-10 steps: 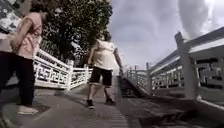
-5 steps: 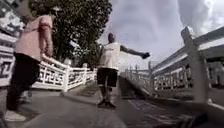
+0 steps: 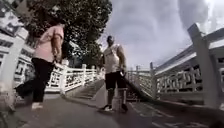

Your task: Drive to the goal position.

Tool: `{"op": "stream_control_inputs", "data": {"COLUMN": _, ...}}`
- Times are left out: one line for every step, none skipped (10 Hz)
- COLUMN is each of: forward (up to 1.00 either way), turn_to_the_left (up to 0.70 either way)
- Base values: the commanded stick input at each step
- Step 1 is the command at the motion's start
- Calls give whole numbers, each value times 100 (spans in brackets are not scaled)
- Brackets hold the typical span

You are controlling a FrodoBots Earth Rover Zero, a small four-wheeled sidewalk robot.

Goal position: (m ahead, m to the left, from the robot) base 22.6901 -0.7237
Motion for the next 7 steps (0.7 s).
{"op": "stream_control_inputs", "data": {"forward": 45, "turn_to_the_left": 0}}
{"op": "stream_control_inputs", "data": {"forward": 45, "turn_to_the_left": 0}}
{"op": "stream_control_inputs", "data": {"forward": 45, "turn_to_the_left": 0}}
{"op": "stream_control_inputs", "data": {"forward": 45, "turn_to_the_left": 0}}
{"op": "stream_control_inputs", "data": {"forward": 45, "turn_to_the_left": 0}}
{"op": "stream_control_inputs", "data": {"forward": 45, "turn_to_the_left": 0}}
{"op": "stream_control_inputs", "data": {"forward": 45, "turn_to_the_left": 0}}
